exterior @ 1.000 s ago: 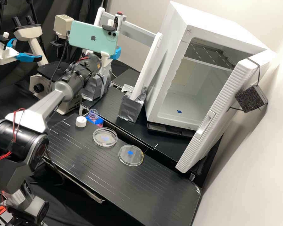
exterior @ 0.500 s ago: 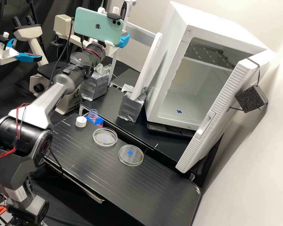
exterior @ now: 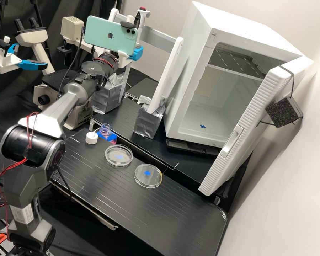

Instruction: Use the pipette

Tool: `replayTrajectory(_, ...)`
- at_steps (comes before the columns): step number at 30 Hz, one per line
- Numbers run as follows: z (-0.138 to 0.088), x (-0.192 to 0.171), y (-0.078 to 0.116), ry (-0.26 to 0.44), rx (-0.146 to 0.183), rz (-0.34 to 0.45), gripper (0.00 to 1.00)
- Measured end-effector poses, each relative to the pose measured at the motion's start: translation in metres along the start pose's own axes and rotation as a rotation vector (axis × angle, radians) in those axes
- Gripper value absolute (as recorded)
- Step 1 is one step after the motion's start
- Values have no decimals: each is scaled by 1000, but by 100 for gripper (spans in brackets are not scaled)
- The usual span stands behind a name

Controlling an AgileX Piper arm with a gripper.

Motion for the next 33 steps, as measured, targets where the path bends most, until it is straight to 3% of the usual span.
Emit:
replayTrajectory(15,2,-1,-20,-8,2,-57,0)
replayTrajectory(33,13,-2,-18,-33,11,-56,0)
